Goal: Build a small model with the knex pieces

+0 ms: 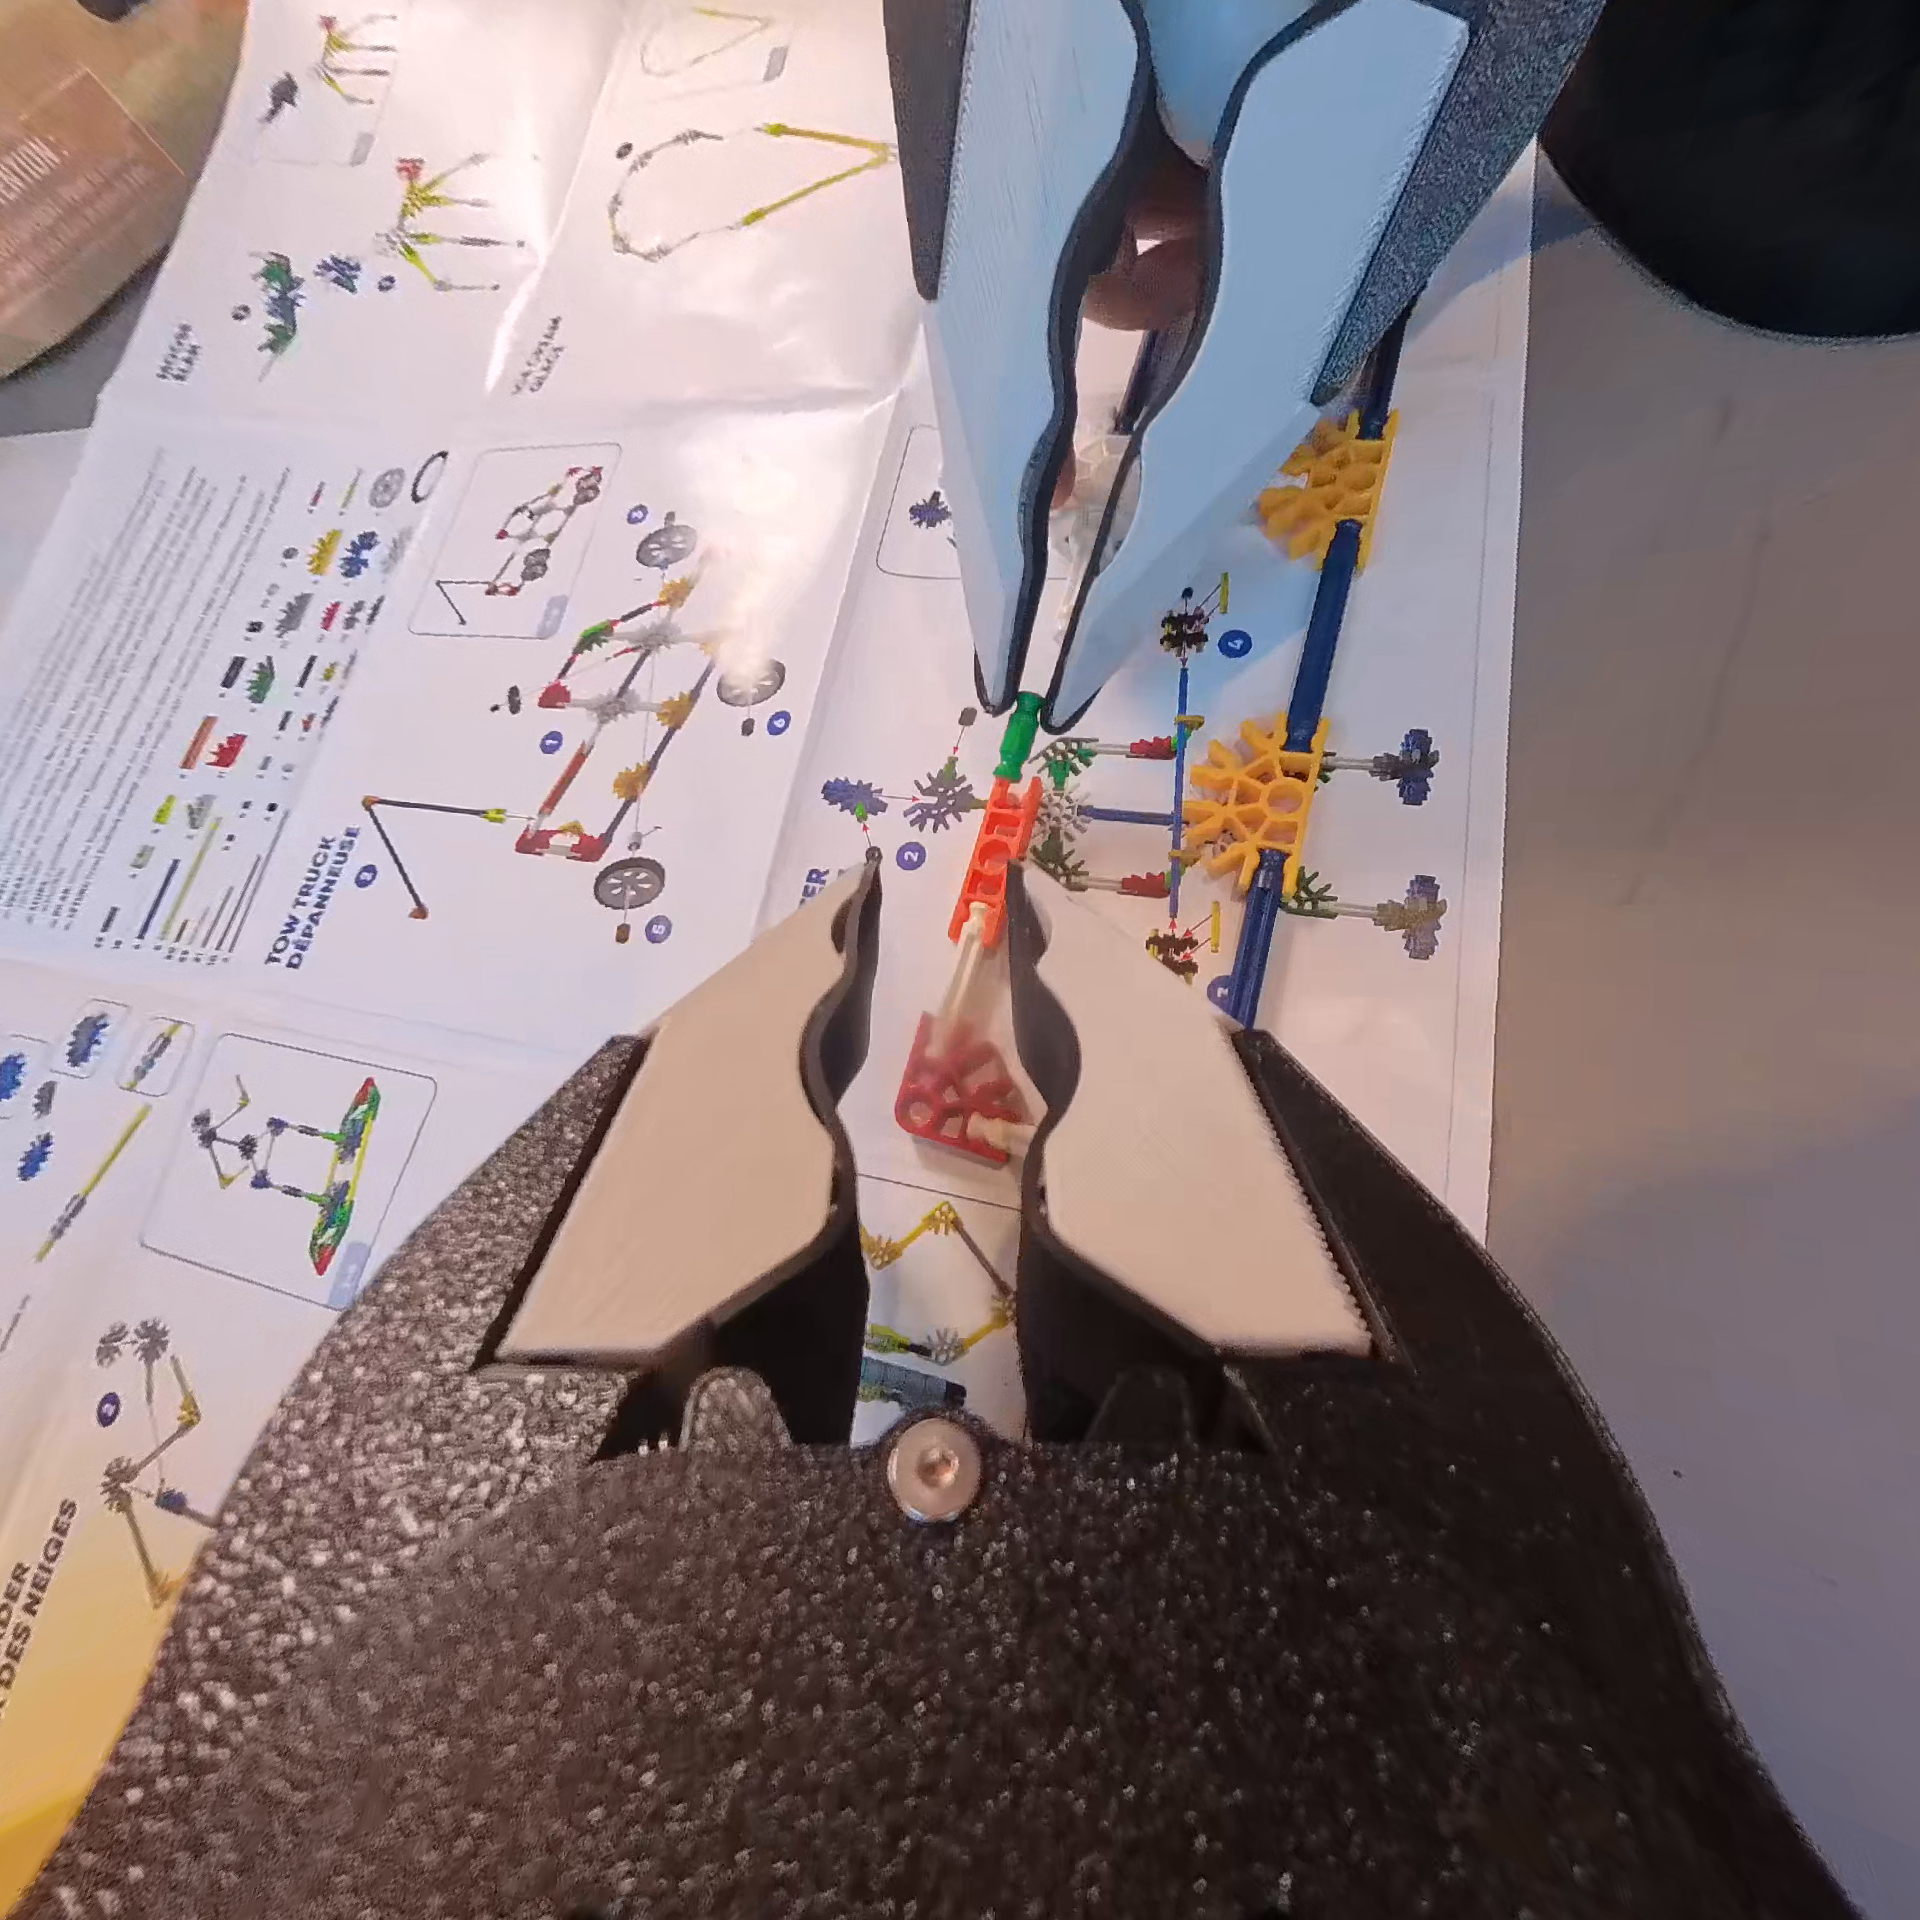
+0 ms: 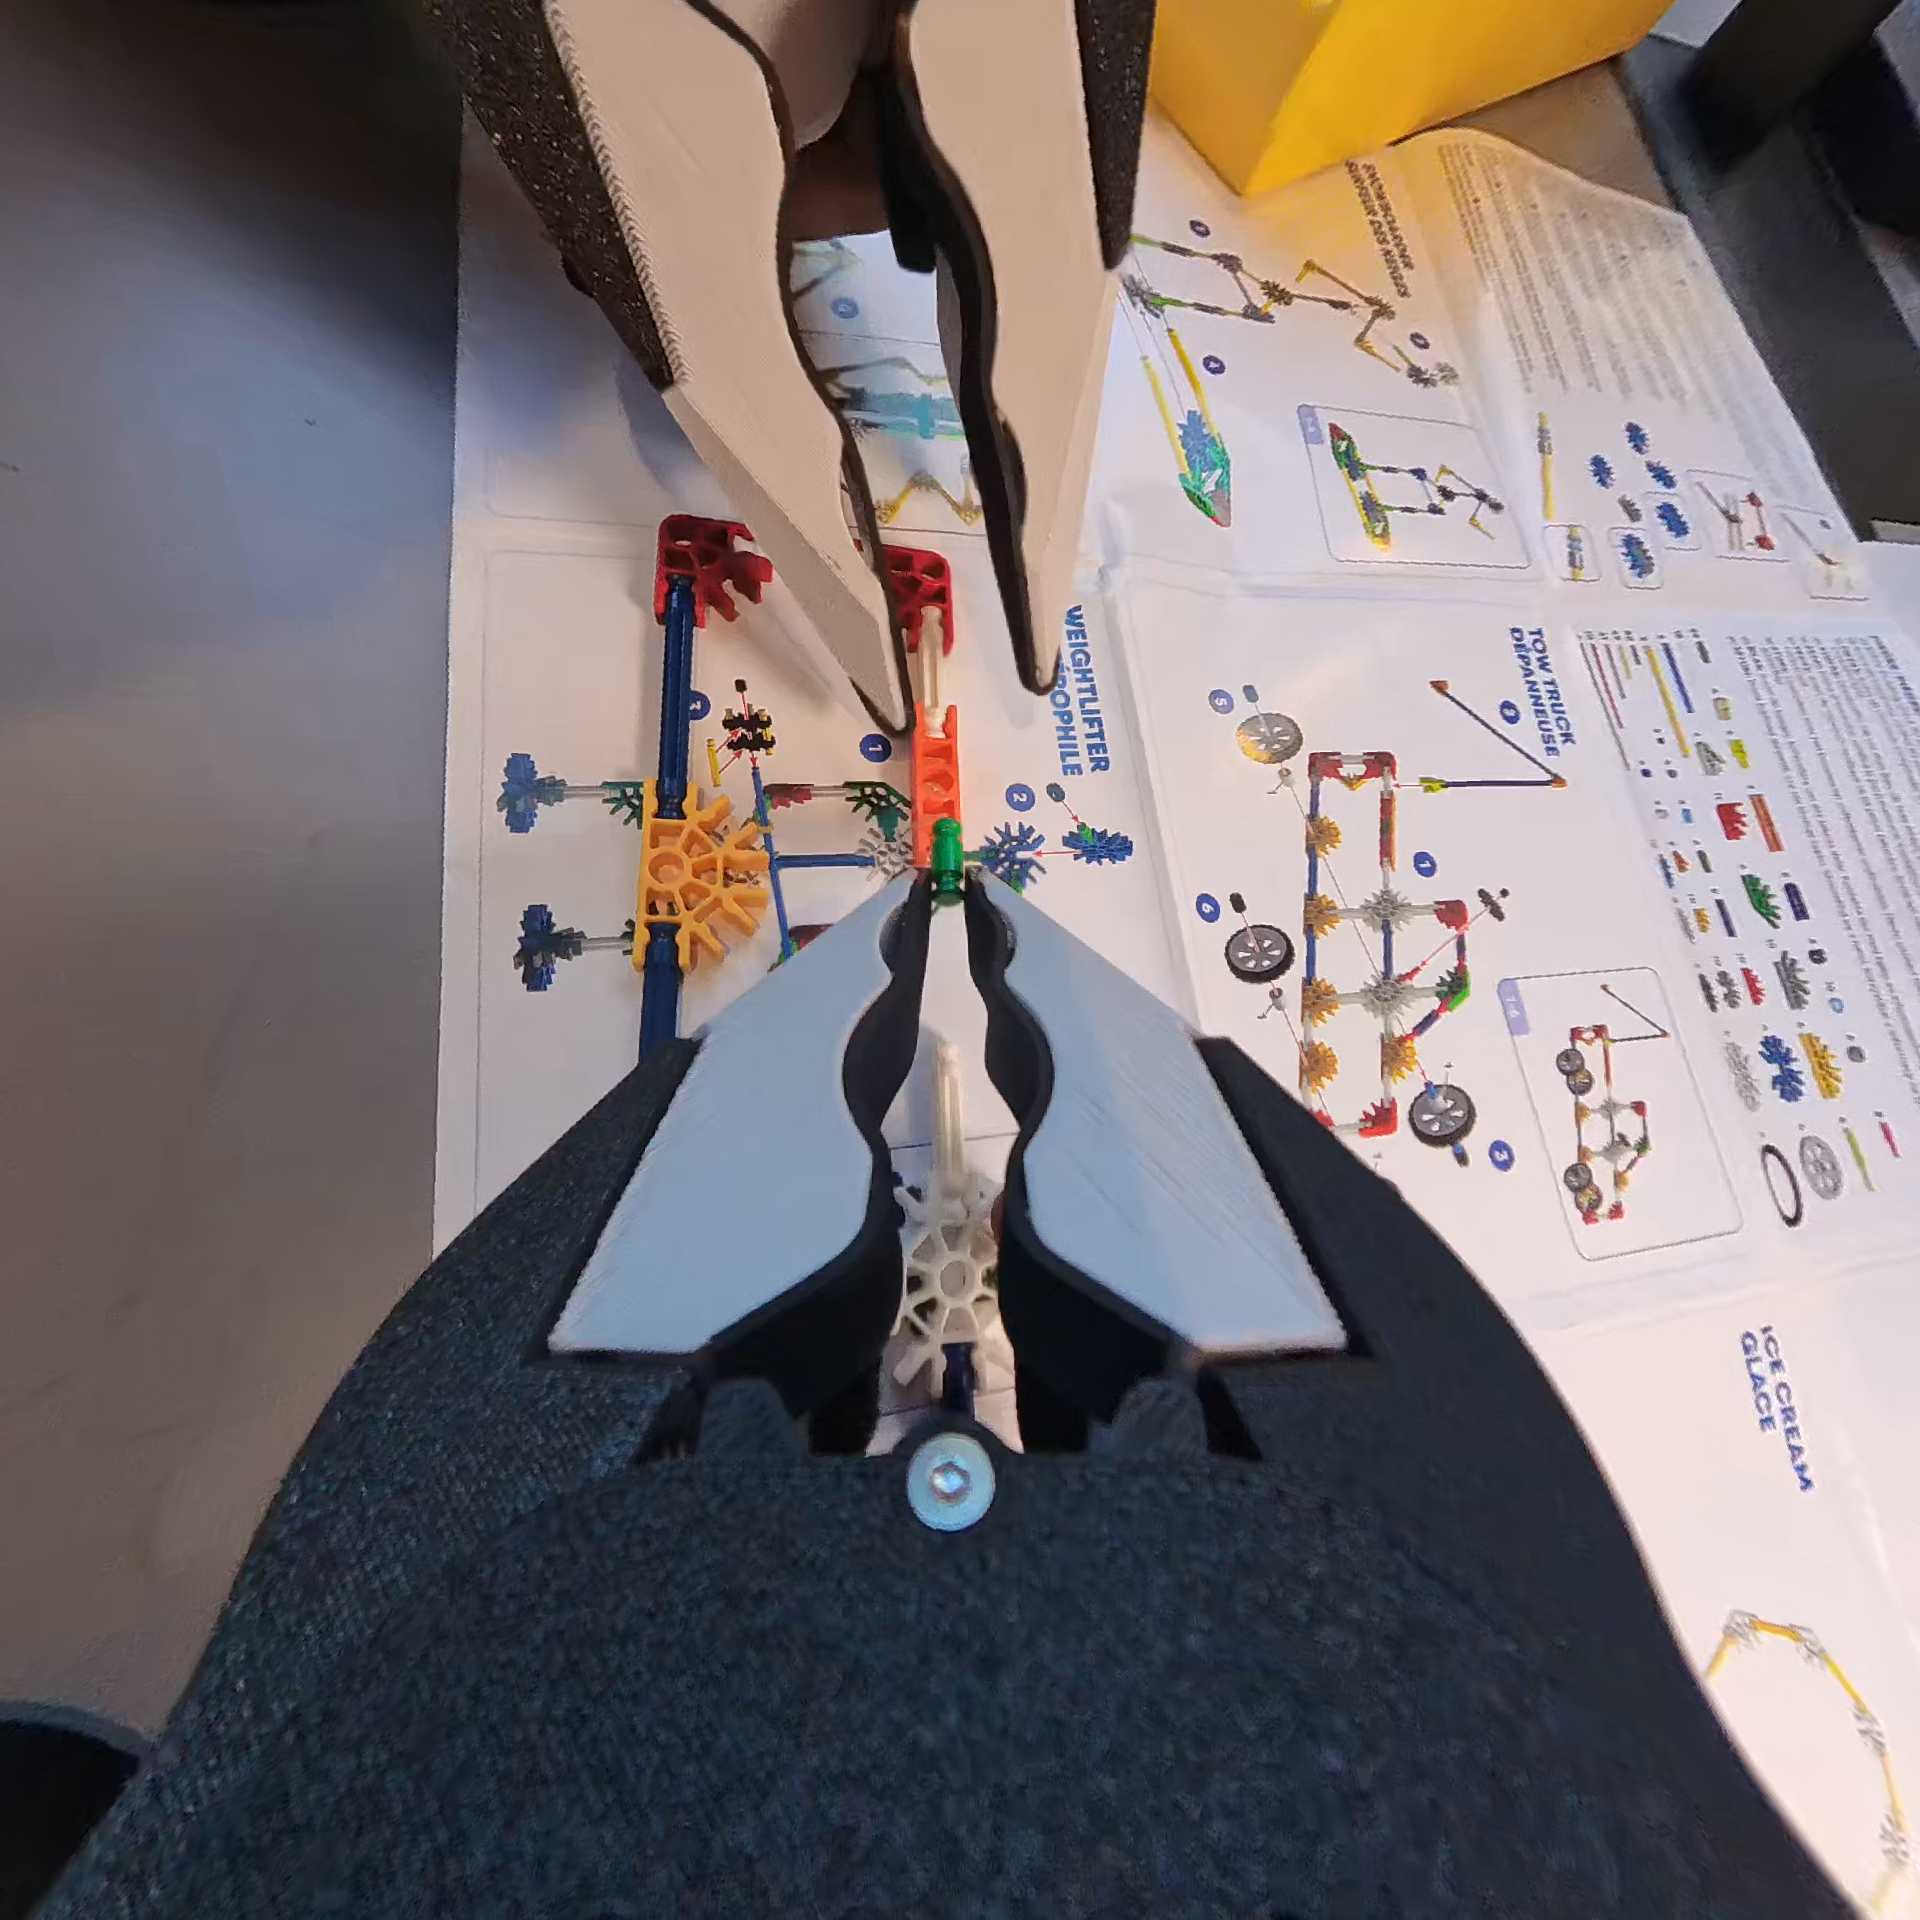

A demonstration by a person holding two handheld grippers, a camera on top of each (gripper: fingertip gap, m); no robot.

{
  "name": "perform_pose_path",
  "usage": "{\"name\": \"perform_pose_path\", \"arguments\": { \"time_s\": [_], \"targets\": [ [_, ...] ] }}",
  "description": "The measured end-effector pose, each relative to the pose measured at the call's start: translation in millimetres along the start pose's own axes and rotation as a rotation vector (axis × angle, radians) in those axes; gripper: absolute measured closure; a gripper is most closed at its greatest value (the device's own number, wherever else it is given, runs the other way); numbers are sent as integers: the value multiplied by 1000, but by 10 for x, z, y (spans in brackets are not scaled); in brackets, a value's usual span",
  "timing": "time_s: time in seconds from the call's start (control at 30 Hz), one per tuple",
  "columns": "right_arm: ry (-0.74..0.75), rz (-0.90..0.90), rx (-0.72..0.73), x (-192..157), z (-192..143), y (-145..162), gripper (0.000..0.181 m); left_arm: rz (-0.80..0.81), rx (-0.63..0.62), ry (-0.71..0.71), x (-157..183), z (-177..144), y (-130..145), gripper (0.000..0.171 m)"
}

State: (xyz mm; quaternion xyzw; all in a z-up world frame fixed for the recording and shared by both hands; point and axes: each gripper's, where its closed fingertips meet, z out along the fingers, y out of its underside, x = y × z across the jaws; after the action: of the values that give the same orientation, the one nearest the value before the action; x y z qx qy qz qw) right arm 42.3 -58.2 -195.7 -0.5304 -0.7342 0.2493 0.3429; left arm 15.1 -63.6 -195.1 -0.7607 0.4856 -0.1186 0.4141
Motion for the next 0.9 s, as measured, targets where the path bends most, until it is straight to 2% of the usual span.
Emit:
{"name": "perform_pose_path", "arguments": {
  "time_s": [0.17,0.37,0.6,0.7,0.9],
  "targets": [
    [-28,-17,-63,-7,63,29,176,-17,-50,70,68,61,98,153],
    [-35,-44,-129,-16,96,67,175,-7,-53,65,81,72,113,160],
    [-46,-35,-127,-7,73,20,171,-7,-54,60,90,73,115,162],
    [-74,-21,-112,2,25,-63,175,-5,-53,59,91,72,115,162],
    [-155,-26,-206,-23,76,-30,181,-4,-53,57,90,73,117,162]
  ]
}}
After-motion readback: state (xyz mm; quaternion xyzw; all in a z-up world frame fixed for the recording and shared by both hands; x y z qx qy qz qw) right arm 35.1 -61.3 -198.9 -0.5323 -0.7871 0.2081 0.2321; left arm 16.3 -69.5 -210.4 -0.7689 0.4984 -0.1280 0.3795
